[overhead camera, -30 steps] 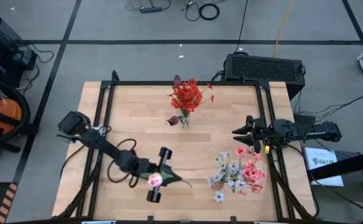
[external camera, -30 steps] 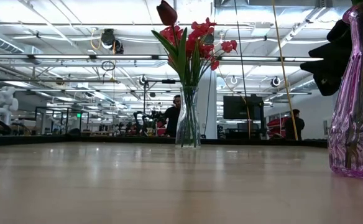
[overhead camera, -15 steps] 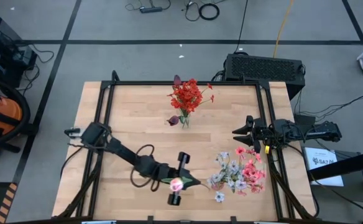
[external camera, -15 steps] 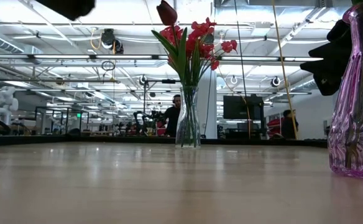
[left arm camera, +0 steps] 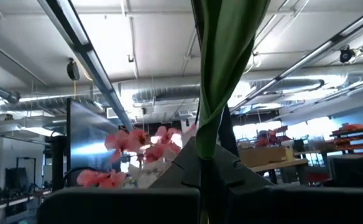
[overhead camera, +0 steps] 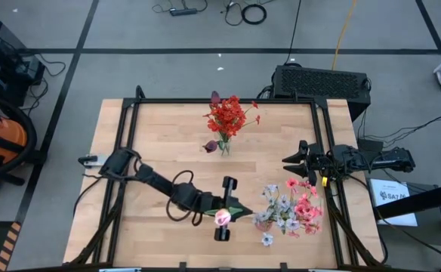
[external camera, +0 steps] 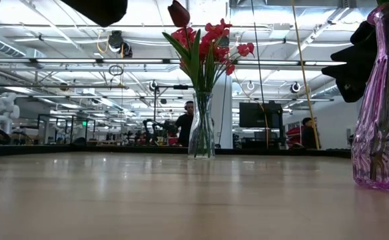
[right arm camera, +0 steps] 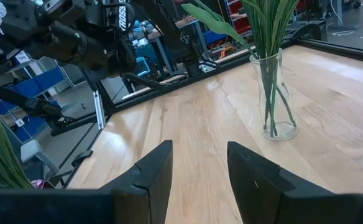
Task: Sort flowers into vase by color
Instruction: Put the pink flower into the purple vase
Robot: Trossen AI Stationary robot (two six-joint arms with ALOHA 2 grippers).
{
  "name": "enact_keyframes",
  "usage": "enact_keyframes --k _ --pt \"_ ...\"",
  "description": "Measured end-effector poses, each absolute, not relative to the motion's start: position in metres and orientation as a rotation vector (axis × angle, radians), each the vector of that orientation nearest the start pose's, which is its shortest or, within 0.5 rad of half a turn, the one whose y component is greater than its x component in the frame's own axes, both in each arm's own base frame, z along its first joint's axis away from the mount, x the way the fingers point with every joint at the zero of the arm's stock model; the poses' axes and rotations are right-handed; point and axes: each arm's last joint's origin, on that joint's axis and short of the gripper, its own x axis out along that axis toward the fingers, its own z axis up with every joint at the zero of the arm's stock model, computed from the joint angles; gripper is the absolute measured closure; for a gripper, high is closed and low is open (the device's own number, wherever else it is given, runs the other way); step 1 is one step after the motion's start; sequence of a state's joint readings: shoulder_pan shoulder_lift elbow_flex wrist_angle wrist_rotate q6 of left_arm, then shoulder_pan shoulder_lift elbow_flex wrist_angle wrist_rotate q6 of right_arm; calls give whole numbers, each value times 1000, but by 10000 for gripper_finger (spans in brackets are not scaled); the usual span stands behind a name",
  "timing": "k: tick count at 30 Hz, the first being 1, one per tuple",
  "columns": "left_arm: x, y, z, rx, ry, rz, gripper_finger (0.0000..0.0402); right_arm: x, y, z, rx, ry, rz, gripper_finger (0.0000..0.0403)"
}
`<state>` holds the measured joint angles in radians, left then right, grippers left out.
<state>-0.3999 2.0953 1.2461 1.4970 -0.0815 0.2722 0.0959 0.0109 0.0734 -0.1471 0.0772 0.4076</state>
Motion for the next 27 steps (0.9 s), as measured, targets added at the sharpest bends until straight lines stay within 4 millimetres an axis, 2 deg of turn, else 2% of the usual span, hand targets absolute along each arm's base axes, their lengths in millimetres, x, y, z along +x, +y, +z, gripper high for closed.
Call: enact_keyframes --k 7,14,21,27 --pt "407 -166 240 119 -633 -220 401 93 7 173 400 87 1 259" --pt "417 -172 219 122 -604 -230 401 93 7 173 400 87 2 259" --pt "424 -184 220 119 -615 -243 401 93 7 173 400 90 1 259" --pt "424 -194 221 236 -603 -231 402 93 7 173 400 90 1 259"
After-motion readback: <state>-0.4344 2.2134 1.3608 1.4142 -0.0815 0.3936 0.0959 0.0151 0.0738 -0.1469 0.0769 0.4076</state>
